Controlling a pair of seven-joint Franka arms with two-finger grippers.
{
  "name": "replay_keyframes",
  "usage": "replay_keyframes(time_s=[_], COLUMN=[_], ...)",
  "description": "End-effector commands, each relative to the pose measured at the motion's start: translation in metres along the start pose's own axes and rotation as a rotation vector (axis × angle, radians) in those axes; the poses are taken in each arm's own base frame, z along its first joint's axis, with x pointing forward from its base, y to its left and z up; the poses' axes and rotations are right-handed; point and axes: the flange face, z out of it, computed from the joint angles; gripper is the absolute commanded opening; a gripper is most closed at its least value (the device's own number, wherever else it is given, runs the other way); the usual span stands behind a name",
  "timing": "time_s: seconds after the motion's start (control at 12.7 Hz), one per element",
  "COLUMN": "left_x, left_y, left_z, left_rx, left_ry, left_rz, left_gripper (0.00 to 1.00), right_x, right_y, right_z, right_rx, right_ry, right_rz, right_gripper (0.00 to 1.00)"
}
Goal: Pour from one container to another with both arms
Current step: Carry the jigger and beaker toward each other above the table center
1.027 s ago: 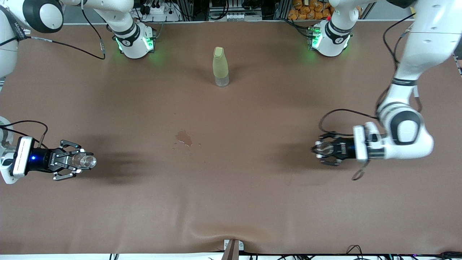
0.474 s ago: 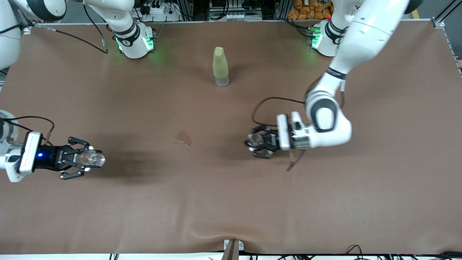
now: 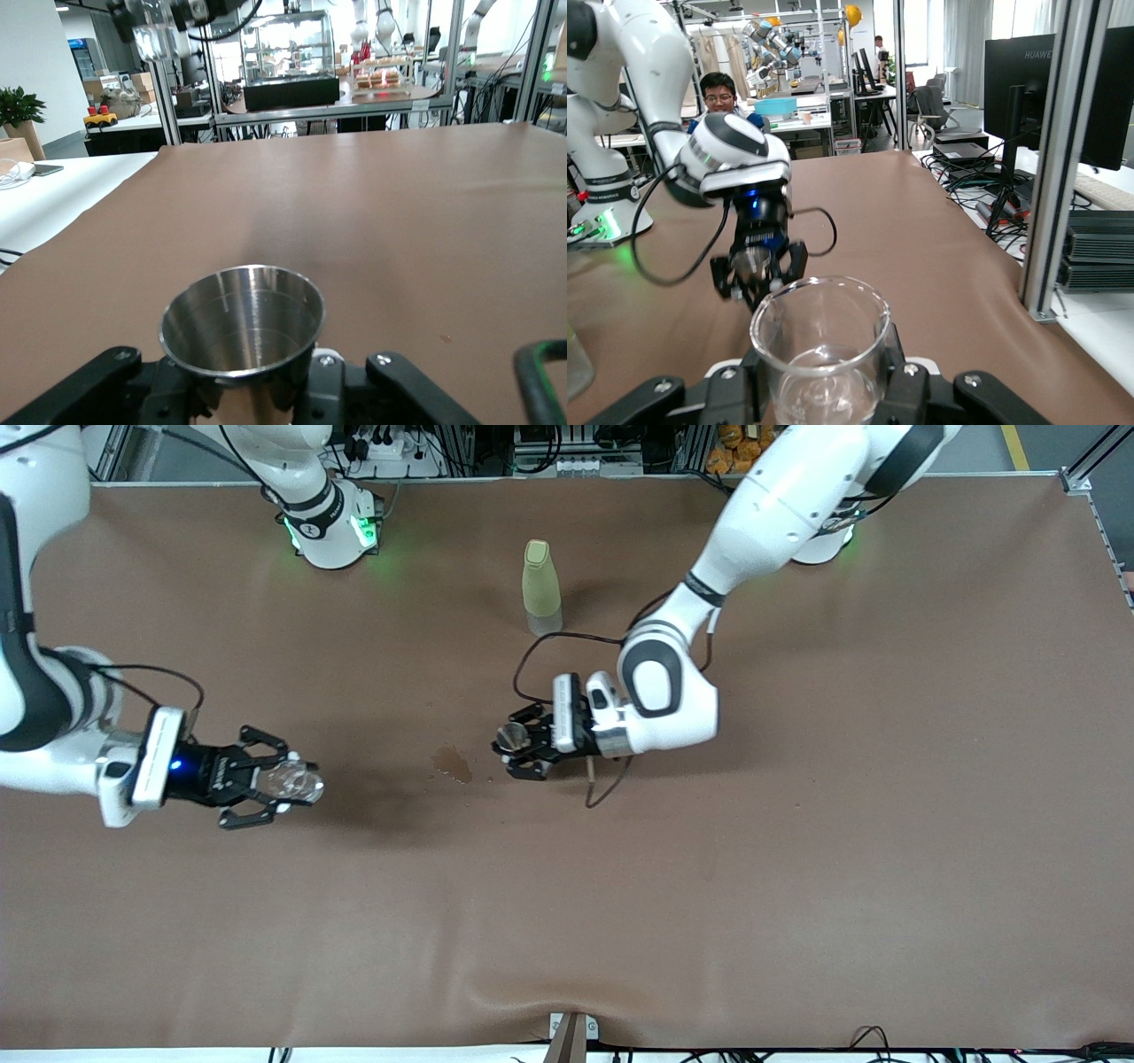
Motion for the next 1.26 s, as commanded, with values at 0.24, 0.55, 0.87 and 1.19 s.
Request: replay_keyframes(time_s=[0.24, 0.55, 0.87, 1.19], left_x=[-0.013, -0.011, -0.017, -0.018], left_y=[-0.006, 0.011, 0.020, 0.034], left_z=[0.039, 0.059, 0.082, 0.097], left_rx=[0.074, 0.057, 0.069, 0.091], left_ry=[0.014, 0.003, 0.027, 0.033], left_rz=[0.028, 0.019, -0.002, -0.046], left_gripper=[0.00, 0.00, 0.00, 0.00], right_x=[-0.002, -0.007, 0.002, 0.005], right_y=[-0.099, -0.128, -0.142, -0.174], right_z=[0.050, 0.086, 0.114, 0.153], right_rx=[-0.073, -0.081, -0.066, -0.058], right_ry=[0.002, -0.099, -0.089, 0.008], right_rz=[0.047, 0.051, 0.105, 0.199], right_gripper=[0.32, 0.31, 0.29, 0.28])
